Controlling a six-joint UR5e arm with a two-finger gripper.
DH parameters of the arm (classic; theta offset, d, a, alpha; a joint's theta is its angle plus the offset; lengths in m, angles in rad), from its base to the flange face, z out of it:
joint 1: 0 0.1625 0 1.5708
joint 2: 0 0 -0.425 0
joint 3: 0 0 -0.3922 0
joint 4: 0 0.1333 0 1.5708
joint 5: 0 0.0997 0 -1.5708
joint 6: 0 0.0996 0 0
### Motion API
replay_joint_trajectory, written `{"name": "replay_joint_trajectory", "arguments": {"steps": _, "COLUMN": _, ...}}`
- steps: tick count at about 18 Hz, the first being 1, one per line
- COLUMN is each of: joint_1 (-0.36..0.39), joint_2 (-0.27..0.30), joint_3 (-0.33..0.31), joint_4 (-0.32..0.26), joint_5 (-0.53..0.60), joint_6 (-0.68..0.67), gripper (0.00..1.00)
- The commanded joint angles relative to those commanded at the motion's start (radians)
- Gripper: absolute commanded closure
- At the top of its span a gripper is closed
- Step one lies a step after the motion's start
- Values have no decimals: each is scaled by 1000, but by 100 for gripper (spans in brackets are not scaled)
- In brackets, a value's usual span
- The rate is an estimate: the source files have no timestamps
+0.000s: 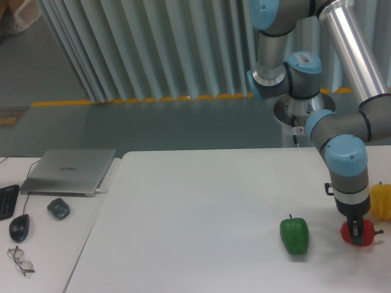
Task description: Place the red peppers in a basket
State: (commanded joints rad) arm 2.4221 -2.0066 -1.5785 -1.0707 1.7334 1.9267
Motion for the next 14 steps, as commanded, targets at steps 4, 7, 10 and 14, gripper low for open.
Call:
{"name": "replay_joint_trajectory", "arguments": {"steps": 4, "joint_1": 0, "joint_2": 64, "joint_3": 0, "joint_4": -6, "joint_5": -6, "joint_6": -2, "gripper": 57}}
{"name": "replay_joint_trajectory", "arguments": {"steps": 7, "joint_1": 9, "joint_2": 120, "joint_3": 0, "joint_4": -14, "joint_5": -18, "joint_6": -2, "gripper": 56}}
{"name": "replay_joint_trajectory", "arguments": {"steps": 10, "joint_1": 41, "joint_2": 158, "joint_3": 2, "joint_4": -18, "joint_5": -60, "joint_6": 0, "gripper": 56}}
{"name": "replay_joint_trajectory", "arguments": {"steps": 14, "joint_1": 149, "joint_2": 166, "joint_3": 17, "joint_4": -15, "joint_5": -188, "joint_6": 12, "gripper": 56}}
